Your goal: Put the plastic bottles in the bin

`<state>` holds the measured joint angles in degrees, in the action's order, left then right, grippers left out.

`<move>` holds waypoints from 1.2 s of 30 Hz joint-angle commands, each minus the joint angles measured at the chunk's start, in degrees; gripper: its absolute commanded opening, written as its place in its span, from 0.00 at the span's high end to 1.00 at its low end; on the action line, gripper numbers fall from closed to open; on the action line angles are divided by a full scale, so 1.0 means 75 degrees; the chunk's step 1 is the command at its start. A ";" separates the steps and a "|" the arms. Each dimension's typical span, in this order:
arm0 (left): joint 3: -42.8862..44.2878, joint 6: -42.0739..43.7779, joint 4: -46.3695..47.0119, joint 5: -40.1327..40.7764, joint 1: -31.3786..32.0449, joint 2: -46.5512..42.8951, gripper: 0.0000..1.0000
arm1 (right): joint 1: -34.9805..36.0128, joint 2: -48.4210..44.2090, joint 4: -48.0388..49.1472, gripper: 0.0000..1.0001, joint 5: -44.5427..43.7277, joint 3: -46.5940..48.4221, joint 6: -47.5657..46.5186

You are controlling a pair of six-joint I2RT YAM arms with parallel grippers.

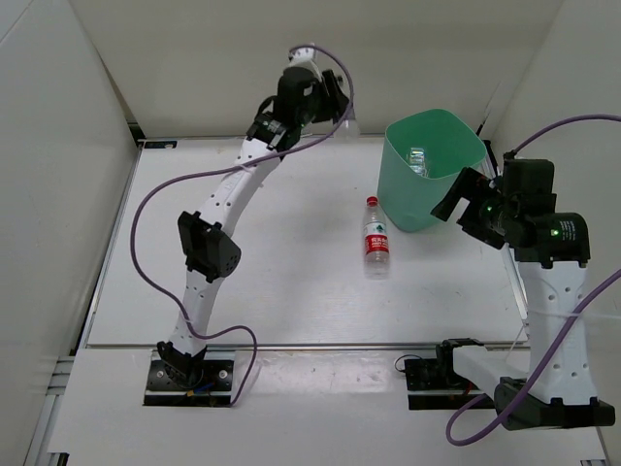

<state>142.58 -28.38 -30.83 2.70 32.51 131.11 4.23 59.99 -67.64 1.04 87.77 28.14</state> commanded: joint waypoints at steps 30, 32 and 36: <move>0.0477 -0.1535 0.4661 -0.0476 0.1466 0.0835 0.11 | -0.0107 0.0497 -0.0790 0.00 -0.0760 0.1938 -0.0506; 0.0315 -0.1374 0.4661 -0.0477 0.1466 0.0474 0.00 | -0.0107 0.0568 -0.0708 0.00 -0.0760 0.1868 -0.0506; -0.1219 -0.0274 0.3995 0.0177 0.1466 -0.1060 0.00 | -0.0107 0.0860 -0.0626 0.00 -0.0584 0.2020 -0.0506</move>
<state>137.82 -36.36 1.23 1.06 43.55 134.67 3.73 65.71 -74.81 -4.51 100.53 25.45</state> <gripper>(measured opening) 0.998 0.998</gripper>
